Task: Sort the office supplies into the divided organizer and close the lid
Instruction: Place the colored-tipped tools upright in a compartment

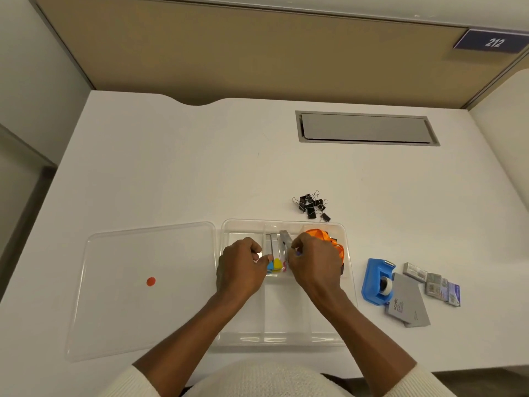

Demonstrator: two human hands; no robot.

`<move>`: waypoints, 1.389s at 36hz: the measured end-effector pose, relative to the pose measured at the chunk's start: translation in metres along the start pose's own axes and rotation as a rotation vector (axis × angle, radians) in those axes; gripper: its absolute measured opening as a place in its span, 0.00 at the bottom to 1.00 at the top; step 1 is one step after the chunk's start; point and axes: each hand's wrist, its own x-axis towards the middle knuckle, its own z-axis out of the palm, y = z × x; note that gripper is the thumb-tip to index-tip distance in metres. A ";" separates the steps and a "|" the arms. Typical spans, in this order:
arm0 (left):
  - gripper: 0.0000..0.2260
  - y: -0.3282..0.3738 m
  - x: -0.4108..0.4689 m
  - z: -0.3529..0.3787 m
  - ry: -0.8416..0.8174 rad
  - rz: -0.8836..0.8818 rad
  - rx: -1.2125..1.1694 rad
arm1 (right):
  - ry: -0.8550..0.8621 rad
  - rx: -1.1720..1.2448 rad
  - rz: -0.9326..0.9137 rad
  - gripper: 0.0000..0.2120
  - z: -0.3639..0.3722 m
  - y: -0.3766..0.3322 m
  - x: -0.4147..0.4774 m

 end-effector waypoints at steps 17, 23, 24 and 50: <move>0.12 0.004 0.003 0.008 -0.041 0.068 0.120 | -0.272 -0.363 -0.200 0.10 -0.001 -0.011 0.015; 0.14 0.008 0.003 0.010 -0.069 0.045 0.153 | -0.281 -0.400 -0.133 0.15 -0.005 -0.021 0.018; 0.14 0.008 0.003 0.010 -0.073 0.040 0.151 | -0.305 -0.406 -0.116 0.16 -0.005 -0.023 0.018; 0.11 0.011 0.001 0.012 -0.112 0.014 0.116 | -0.343 -0.407 -0.086 0.17 0.000 -0.030 0.001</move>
